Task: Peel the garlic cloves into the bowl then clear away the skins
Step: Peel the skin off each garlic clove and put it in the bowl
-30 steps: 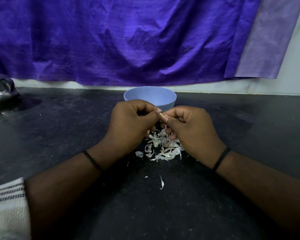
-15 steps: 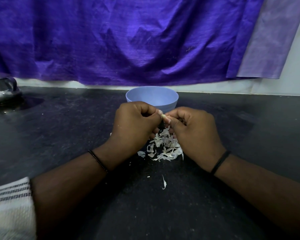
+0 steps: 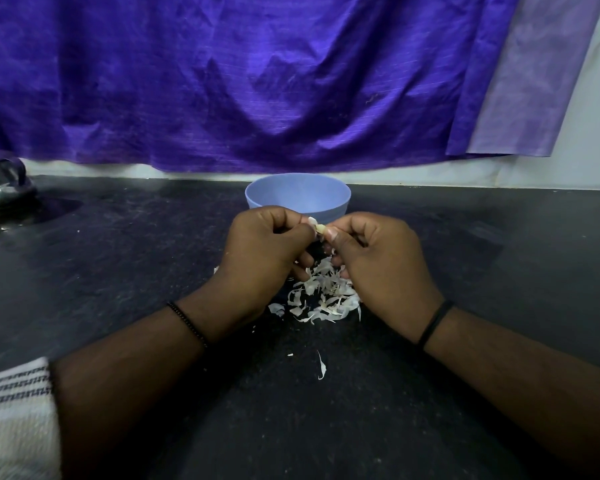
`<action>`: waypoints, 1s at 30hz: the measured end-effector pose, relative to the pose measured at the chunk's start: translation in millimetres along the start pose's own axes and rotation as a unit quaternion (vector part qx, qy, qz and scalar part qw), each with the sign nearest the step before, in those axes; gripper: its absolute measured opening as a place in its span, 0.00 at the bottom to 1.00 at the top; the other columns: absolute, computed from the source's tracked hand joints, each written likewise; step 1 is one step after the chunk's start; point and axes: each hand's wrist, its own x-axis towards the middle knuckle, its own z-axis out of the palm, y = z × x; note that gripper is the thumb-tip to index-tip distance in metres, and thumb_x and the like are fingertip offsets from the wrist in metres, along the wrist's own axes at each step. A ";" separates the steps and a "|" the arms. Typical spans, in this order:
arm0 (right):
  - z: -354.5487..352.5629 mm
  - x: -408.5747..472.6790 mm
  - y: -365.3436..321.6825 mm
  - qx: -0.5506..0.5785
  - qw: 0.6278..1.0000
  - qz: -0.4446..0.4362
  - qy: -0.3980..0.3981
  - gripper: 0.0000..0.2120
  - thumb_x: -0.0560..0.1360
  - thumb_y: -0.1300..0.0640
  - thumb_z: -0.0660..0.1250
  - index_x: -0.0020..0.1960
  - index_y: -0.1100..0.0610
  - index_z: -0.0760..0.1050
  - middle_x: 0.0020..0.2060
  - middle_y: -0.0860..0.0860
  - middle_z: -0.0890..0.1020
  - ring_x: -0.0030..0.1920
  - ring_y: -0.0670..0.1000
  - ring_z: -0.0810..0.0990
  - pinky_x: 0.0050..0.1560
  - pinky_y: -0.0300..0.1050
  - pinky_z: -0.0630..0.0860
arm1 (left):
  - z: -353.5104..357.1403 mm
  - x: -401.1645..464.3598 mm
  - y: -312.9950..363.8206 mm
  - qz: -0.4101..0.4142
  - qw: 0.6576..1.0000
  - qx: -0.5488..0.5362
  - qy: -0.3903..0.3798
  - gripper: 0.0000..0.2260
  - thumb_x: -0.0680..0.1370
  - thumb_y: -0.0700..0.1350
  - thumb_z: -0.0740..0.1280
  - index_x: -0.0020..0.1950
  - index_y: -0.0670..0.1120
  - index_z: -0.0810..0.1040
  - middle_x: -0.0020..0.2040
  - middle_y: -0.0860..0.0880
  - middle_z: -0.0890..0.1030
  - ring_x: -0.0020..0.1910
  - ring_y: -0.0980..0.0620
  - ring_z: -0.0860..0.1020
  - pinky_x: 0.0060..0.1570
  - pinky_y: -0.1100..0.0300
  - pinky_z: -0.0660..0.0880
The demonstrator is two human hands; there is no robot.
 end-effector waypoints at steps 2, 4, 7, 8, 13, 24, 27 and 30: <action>0.4 -0.2 0.2 -0.001 1.000 -0.010 -0.001 0.05 0.78 0.58 0.68 0.45 0.54 0.83 0.36 0.46 0.84 0.38 0.44 0.82 0.40 0.46 0.81 | 0.6 0.4 0.1 -0.006 1.000 -0.011 -0.007 0.06 0.78 0.36 0.68 0.43 0.37 0.81 0.28 0.49 0.79 0.26 0.53 0.76 0.25 0.59 0.75; -0.2 -0.9 -0.6 0.003 0.999 -0.031 0.006 0.03 0.78 0.59 0.70 0.49 0.54 0.82 0.39 0.45 0.83 0.40 0.41 0.81 0.41 0.35 0.77 | 0.6 0.4 -0.2 -0.009 1.000 -0.014 -0.014 0.06 0.79 0.37 0.67 0.43 0.37 0.80 0.27 0.50 0.78 0.26 0.54 0.76 0.24 0.60 0.75; -1.6 -1.0 -1.6 0.016 0.998 -0.060 0.011 0.06 0.76 0.62 0.71 0.52 0.54 0.82 0.42 0.45 0.84 0.43 0.40 0.82 0.43 0.30 0.77 | 0.0 0.1 -0.7 -0.007 1.000 -0.010 -0.026 0.06 0.80 0.38 0.67 0.45 0.36 0.80 0.28 0.50 0.78 0.27 0.53 0.76 0.25 0.58 0.76; -1.7 -0.8 -2.2 0.020 0.998 -0.062 0.009 0.05 0.76 0.62 0.71 0.51 0.54 0.82 0.42 0.45 0.85 0.43 0.40 0.82 0.44 0.31 0.78 | -0.1 0.0 -0.7 -0.007 1.000 -0.006 -0.030 0.07 0.80 0.38 0.66 0.45 0.36 0.79 0.28 0.50 0.78 0.27 0.53 0.77 0.25 0.58 0.76; -0.6 2.1 -2.8 0.064 0.998 0.005 -0.012 0.05 0.76 0.62 0.71 0.46 0.52 0.82 0.38 0.47 0.85 0.38 0.43 0.82 0.43 0.42 0.81 | 0.7 0.2 -0.1 -0.020 0.999 -0.006 -0.042 0.07 0.81 0.38 0.65 0.45 0.37 0.78 0.29 0.51 0.78 0.28 0.53 0.77 0.24 0.58 0.76; -3.3 5.1 -6.2 0.321 0.927 0.165 -0.100 0.06 0.78 0.68 0.66 0.52 0.60 0.79 0.39 0.56 0.82 0.34 0.46 0.77 0.35 0.39 0.77 | 1.0 -0.8 1.5 -0.038 0.997 -0.043 -0.055 0.06 0.81 0.36 0.64 0.47 0.34 0.77 0.34 0.45 0.79 0.28 0.53 0.76 0.23 0.59 0.75; -2.8 4.2 -6.2 0.305 0.935 0.153 -0.093 0.06 0.79 0.67 0.65 0.52 0.60 0.79 0.39 0.56 0.82 0.34 0.46 0.77 0.36 0.40 0.77 | 1.7 -1.4 2.2 -0.046 0.996 -0.050 -0.059 0.07 0.81 0.37 0.63 0.47 0.35 0.77 0.33 0.47 0.80 0.28 0.53 0.76 0.23 0.59 0.75; -2.7 4.1 -6.5 0.262 0.953 0.131 -0.081 0.06 0.79 0.66 0.66 0.51 0.60 0.81 0.38 0.55 0.83 0.35 0.47 0.78 0.37 0.41 0.78 | 1.6 -1.8 2.3 -0.050 0.996 -0.049 -0.059 0.07 0.81 0.37 0.63 0.45 0.36 0.77 0.31 0.48 0.79 0.27 0.54 0.75 0.23 0.60 0.74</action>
